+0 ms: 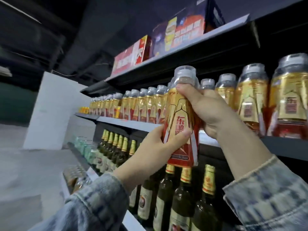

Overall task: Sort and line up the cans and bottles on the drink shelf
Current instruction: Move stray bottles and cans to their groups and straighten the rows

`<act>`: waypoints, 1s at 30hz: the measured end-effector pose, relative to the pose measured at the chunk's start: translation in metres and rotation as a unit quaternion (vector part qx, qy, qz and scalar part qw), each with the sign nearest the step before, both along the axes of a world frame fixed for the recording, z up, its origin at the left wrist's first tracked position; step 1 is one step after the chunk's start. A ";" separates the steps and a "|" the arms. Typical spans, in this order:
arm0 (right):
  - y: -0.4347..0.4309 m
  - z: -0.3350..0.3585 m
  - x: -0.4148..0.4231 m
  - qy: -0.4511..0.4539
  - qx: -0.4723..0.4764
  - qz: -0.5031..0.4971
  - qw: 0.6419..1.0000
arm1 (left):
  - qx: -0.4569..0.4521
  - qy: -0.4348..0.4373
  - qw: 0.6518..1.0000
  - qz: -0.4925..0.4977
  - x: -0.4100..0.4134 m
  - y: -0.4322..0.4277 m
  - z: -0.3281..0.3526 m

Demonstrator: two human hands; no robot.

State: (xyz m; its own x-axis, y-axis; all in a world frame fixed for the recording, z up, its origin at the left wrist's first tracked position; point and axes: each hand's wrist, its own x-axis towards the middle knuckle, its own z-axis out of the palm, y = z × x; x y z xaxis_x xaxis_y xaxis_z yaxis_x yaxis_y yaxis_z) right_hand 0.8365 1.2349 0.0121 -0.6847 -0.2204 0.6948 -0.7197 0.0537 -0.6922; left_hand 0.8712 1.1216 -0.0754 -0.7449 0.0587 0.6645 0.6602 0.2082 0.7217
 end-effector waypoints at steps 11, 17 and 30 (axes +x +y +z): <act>-0.205 0.019 -0.103 0.068 0.124 -0.027 0.990 | 0.013 0.022 0.998 0.051 -0.098 -0.201 0.008; -0.311 0.007 -0.143 0.066 0.116 -0.051 0.990 | -0.022 0.010 1.000 0.009 -0.150 -0.320 -0.002; -0.422 0.038 -0.235 0.036 0.065 -0.214 0.974 | -0.158 0.036 0.975 -0.153 -0.297 -0.457 0.035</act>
State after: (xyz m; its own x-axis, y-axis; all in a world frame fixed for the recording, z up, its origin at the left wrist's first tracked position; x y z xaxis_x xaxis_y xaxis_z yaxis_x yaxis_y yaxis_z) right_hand 0.6013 0.8127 0.0504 -0.6842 -0.0137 0.7292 -0.6580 0.4428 -0.6091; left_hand 0.5739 0.6643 -0.0401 -0.6130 0.4809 0.6269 0.7726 0.1987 0.6030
